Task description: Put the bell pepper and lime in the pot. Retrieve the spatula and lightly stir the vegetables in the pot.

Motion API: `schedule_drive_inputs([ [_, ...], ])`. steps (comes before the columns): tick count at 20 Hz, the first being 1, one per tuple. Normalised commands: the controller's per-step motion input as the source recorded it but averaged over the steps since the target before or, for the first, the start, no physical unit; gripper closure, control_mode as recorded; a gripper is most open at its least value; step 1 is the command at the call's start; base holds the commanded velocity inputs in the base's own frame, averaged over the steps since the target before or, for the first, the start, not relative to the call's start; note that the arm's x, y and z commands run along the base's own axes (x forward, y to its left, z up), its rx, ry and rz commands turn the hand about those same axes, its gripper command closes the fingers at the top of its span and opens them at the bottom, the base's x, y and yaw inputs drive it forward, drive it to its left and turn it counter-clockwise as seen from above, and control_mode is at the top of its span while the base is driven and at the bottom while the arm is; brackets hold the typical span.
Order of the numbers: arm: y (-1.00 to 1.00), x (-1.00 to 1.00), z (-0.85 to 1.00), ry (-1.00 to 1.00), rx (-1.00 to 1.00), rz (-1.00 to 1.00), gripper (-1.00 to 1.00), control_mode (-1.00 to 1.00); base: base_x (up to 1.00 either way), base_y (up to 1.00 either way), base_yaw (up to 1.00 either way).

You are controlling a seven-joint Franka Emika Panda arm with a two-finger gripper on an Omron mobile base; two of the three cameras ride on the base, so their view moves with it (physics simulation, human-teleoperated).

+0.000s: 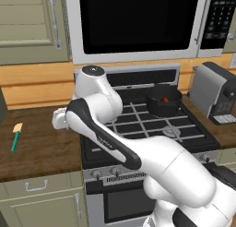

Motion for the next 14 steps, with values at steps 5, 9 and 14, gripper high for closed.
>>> schedule_drive_inputs([
  [5,-0.02,0.08,-0.10,0.00,-0.05,-0.07,-1.00,-1.00,0.00,0.00,0.00],
  [9,-0.24,0.00,-0.24,0.00,-0.04,-0.15,-1.00,-1.00,0.00,0.00,0.00],
  [14,-0.09,0.00,-0.25,0.00,-0.01,-0.07,-1.00,-1.00,0.00,0.00,0.00],
])
